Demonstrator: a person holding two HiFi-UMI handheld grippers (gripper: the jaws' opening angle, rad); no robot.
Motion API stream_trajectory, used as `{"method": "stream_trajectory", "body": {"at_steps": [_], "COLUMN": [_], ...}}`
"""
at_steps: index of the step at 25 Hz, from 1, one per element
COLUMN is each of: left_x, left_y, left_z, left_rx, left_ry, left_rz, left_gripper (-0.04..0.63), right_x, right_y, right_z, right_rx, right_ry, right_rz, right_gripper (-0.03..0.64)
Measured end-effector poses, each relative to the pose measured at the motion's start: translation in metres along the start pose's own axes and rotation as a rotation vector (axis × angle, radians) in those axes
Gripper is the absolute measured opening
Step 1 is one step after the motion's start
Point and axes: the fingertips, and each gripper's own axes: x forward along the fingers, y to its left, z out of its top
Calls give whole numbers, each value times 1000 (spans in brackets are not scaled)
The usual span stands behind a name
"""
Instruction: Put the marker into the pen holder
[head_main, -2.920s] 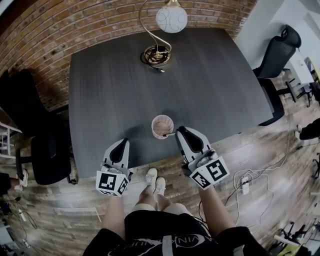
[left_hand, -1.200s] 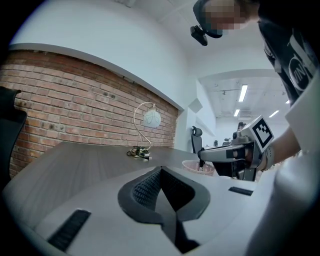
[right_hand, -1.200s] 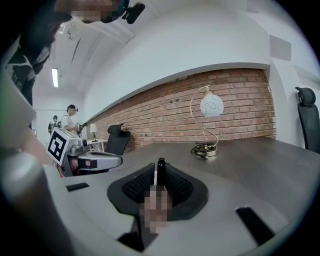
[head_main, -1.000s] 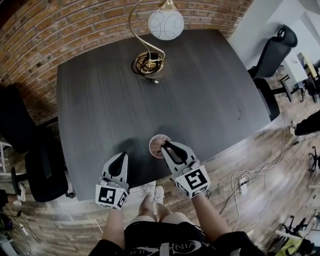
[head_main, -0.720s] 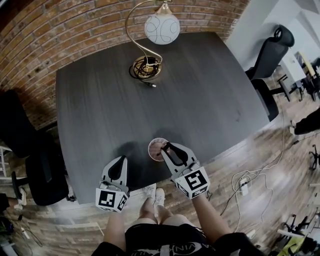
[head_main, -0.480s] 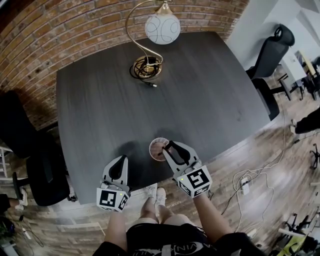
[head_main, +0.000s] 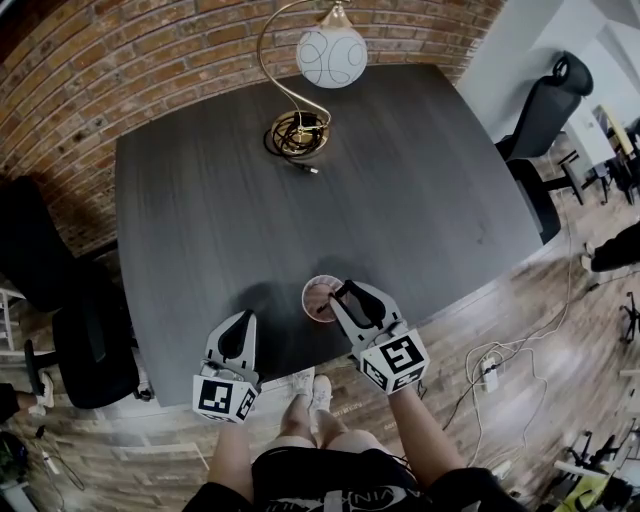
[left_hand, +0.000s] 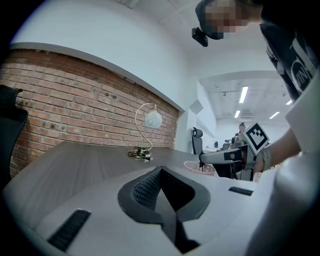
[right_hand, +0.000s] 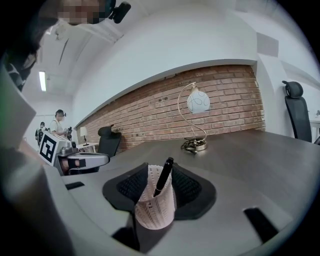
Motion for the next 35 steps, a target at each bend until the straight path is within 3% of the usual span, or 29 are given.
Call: {"method": "stream_trajectory", "body": {"at_steps": [5,21,30,35], "left_x": [-1,-8,-14,-18], "left_y": [3,6,4,3], "left_z": [3,-3,1,5], "left_rx": [-33,-30,-36,-32], "left_ry": [11,8,3,-2], "left_rz": [25,29,42,46], "left_gripper": [12,12,12,12], "right_x": [1,-3,-16,-27], "right_y": [-1,-8,-11,-11], "right_z": [-3,-10,-3,2], "right_rx": [12,104,91,77], "right_ry": [9,7,-17,-32], "right_rz": [-1,-14,-30,-42], "right_gripper": [147,164,164,89]}}
